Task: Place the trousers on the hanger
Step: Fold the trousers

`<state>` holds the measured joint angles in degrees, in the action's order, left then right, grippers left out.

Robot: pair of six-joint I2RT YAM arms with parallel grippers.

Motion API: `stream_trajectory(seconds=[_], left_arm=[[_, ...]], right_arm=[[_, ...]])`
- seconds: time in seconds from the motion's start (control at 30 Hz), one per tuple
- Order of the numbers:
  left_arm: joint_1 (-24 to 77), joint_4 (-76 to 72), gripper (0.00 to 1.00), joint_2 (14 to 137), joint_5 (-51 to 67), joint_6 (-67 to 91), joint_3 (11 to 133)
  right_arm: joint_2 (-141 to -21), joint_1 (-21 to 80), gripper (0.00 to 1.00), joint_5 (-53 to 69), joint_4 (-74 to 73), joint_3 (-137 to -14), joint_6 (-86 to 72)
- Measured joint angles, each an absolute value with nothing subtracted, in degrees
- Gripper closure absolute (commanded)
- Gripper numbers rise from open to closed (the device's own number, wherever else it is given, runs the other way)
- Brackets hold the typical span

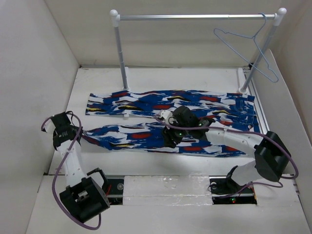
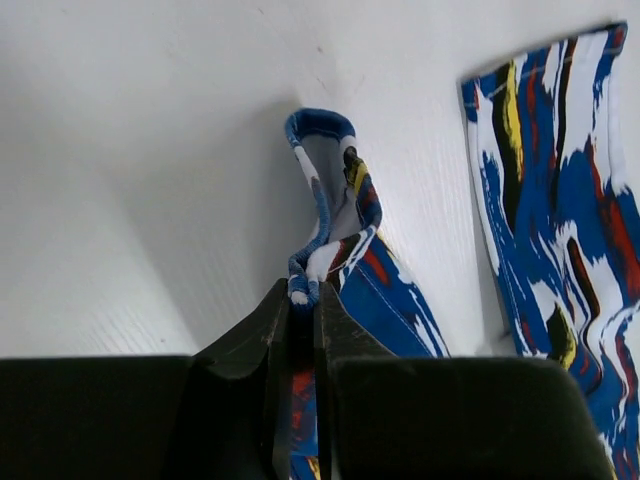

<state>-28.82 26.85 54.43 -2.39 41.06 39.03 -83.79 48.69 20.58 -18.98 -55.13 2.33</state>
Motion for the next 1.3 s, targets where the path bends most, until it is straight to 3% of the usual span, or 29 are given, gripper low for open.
stream_trajectory(seconds=[0.13,0.2,0.27,0.67,0.8,0.83,0.87,0.93,0.97,1.07,1.3], left_arm=[[-28.9,28.5,1.00,53.0,-7.5,41.1,40.6],[-28.9,29.1,1.00,52.9,-8.9,41.1,42.2],[-28.9,29.6,1.00,53.0,-9.8,40.9,43.7],[-23.2,31.0,1.00,55.4,-13.4,39.6,52.6],[-20.3,31.2,1.00,55.6,-12.2,39.3,53.7],[-19.6,31.1,1.00,55.8,-11.7,39.1,54.5],[-19.0,30.9,1.00,56.1,-11.0,38.9,55.4],[-18.7,29.9,1.00,56.4,-10.2,38.6,56.4],[-18.5,29.3,1.00,56.4,-9.8,38.6,56.7],[-18.4,27.7,1.00,56.6,-7.9,39.1,56.6],[-18.3,22.1,1.00,56.5,-3.7,43.4,53.5]], right_arm=[[-80.5,47.1,0.49,20.6,-20.8,-53.5,2.3],[-78.3,46.2,0.82,20.5,-21.5,-52.8,2.2],[-75.7,45.0,1.00,20.5,-22.2,-52.0,1.4],[-56.2,28.5,1.00,14.5,-31.1,-45.2,-6.0],[-49.6,18.7,1.00,10.5,-35.7,-43.9,-9.4],[-48.9,15.8,0.99,9.8,-36.9,-43.9,-9.9],[-48.6,13.2,0.76,9.1,-38.0,-43.9,-10.3],[-48.4,7.6,0.57,7.4,-39.9,-43.9,-10.8],[-48.5,3.8,0.41,7.3,-40.8,-43.7,-10.9],[-50.7,-6.9,0.32,4.4,-42.7,-42.8,-11.8],[-64.3,-29.5,0.33,-3.0,-45.2,-41.8,-12.9]])
